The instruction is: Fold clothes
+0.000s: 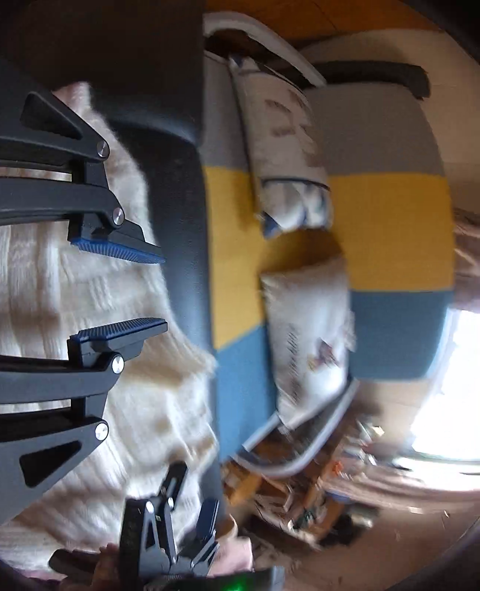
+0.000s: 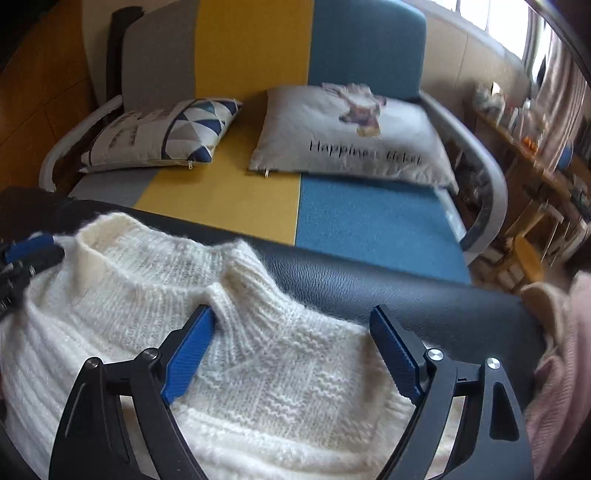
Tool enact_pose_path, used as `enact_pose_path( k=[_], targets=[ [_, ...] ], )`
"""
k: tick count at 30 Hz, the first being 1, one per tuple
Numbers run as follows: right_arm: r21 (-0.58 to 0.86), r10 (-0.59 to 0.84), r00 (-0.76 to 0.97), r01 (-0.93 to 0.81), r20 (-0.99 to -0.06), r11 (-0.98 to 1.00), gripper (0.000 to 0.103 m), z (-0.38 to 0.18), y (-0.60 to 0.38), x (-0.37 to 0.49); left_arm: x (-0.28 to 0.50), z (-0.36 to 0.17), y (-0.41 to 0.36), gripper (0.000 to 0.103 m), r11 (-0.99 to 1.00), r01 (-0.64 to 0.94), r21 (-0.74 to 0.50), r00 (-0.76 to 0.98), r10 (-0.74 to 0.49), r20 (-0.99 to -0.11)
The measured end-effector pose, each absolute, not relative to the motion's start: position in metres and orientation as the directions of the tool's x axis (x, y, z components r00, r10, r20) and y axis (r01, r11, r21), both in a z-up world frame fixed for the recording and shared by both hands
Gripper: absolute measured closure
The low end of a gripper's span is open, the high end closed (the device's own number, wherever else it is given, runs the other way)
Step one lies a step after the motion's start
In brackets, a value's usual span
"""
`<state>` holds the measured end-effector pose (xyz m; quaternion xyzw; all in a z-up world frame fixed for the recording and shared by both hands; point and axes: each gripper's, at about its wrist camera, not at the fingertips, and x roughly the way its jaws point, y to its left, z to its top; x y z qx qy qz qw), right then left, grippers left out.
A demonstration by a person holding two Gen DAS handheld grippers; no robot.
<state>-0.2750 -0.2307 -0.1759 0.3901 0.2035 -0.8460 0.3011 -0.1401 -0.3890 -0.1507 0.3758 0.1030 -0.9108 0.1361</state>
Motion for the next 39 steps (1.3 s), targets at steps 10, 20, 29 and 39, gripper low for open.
enact_pose_path(
  k=[10,20,29,39],
  targets=[
    [-0.123,-0.313,-0.501,0.661,-0.807,-0.74,0.015,-0.192,-0.23,-0.298,-0.185,-0.172,-0.38,0.07,-0.964,0.247,-0.1,-0.616,-0.076,-0.784],
    [-0.17,-0.308,-0.565,0.639,-0.765,-0.75,0.015,-0.17,-0.215,-0.288,-0.16,-0.145,-0.37,0.07,-0.975,0.218,-0.042,-0.705,-0.128,-0.698],
    [-0.218,-0.267,-0.555,0.656,-0.787,-0.722,0.015,-0.188,-0.234,-0.295,-0.171,-0.164,-0.379,0.072,-0.96,0.274,0.061,-0.596,-0.219,-0.772],
    [-0.301,-0.271,-0.582,0.699,-0.767,-0.649,0.015,-0.175,-0.251,-0.265,-0.185,-0.172,-0.367,0.071,-0.967,0.225,0.119,-0.578,-0.23,-0.783]
  ],
)
